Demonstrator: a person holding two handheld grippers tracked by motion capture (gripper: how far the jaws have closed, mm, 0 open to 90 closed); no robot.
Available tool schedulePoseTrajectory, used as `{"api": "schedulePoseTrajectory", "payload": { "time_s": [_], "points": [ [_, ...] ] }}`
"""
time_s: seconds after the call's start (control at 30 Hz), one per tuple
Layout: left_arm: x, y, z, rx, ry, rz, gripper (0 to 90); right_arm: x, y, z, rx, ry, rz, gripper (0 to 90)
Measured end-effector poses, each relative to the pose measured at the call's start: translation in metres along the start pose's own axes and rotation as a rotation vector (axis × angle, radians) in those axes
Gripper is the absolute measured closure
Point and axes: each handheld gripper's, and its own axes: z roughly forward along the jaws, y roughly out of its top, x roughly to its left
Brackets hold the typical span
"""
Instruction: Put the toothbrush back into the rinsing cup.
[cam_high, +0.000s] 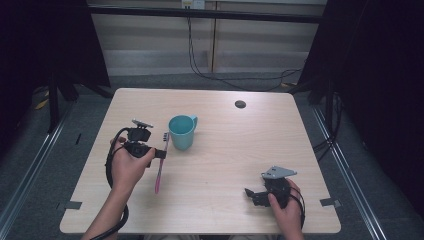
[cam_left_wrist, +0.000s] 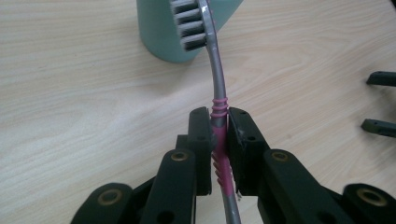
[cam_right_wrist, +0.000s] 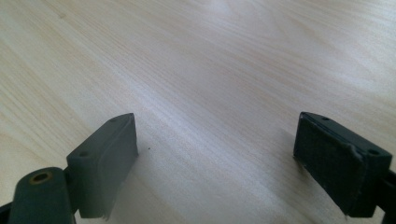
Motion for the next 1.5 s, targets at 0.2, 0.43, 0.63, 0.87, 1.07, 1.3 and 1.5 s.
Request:
{"api": "schedulePoseTrajectory", "payload": {
  "time_s": [0.2,0.43,0.63,0.87,1.07,1.3,1.5],
  "points": [
    [0.000,0.001,-0.007,-0.065,-0.030,0.014,80.4,0.000,0.000,0.000,-0.002,0.000,-0.002,12.9],
    [-0.003,0.004,-0.015,-0.154,-0.042,0.042,80.3,0.000,0.000,0.000,0.000,0.000,0.000,12.9],
    [-0.005,0.007,-0.021,-0.216,-0.048,0.056,80.4,0.000,0.000,0.000,0.000,0.000,0.000,12.9],
    [-0.006,0.010,-0.024,-0.280,-0.059,0.057,80.4,0.000,0.000,0.000,0.000,0.000,0.000,12.9],
    [-0.008,0.013,-0.025,-0.319,-0.053,0.064,80.4,0.000,0.000,0.000,0.000,0.000,0.001,12.9],
    [-0.010,0.017,-0.023,-0.351,-0.052,0.066,80.4,0.000,0.000,0.000,0.000,0.000,0.000,12.9],
    [-0.010,0.020,-0.024,-0.386,-0.046,0.076,80.4,0.000,0.000,0.000,-0.002,0.000,-0.002,12.9]
  ]
}}
